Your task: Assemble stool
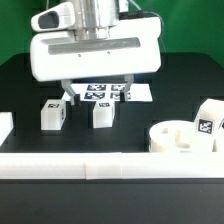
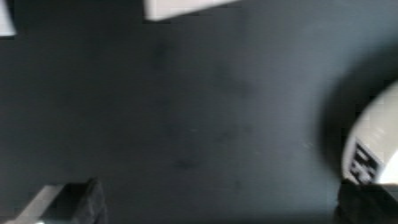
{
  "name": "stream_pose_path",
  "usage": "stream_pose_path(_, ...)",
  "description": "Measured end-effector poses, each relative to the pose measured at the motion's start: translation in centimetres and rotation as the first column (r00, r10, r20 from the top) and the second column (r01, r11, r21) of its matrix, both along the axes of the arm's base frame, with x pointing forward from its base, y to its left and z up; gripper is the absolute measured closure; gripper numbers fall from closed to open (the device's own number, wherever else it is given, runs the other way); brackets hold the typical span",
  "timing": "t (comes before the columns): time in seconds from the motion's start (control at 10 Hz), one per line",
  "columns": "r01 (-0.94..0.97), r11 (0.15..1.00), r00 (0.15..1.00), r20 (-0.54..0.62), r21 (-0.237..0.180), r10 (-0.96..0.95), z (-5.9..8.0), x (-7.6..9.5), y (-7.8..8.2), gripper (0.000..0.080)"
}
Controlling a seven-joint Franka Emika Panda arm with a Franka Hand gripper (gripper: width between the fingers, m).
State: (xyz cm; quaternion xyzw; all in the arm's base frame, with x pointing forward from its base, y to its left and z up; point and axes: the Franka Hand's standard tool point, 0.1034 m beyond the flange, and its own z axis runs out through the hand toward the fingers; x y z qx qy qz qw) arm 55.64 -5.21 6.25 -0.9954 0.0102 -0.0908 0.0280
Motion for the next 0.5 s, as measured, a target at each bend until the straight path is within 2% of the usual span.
stream_pose_path(0.1, 0.021, 1.000, 0.999, -0.030, 0.018, -0.020, -0.2, -0.3, 0.4, 0.0151)
stream_pose_path(0.3, 0.022, 1.000, 0.999, -0.026, 0.017, -0.021, -0.1, -0.1, 0.3, 0.0151)
stream_pose_path(0.4, 0.090, 0.995, 0.989, -0.119, 0.042, -0.084, -0.3, -0.7, 1.1, 0.0151)
stream_pose_path(0.5, 0.130, 0.990, 0.972, -0.206, 0.054, -0.116, -0.4, -1.2, 0.9, 0.0151)
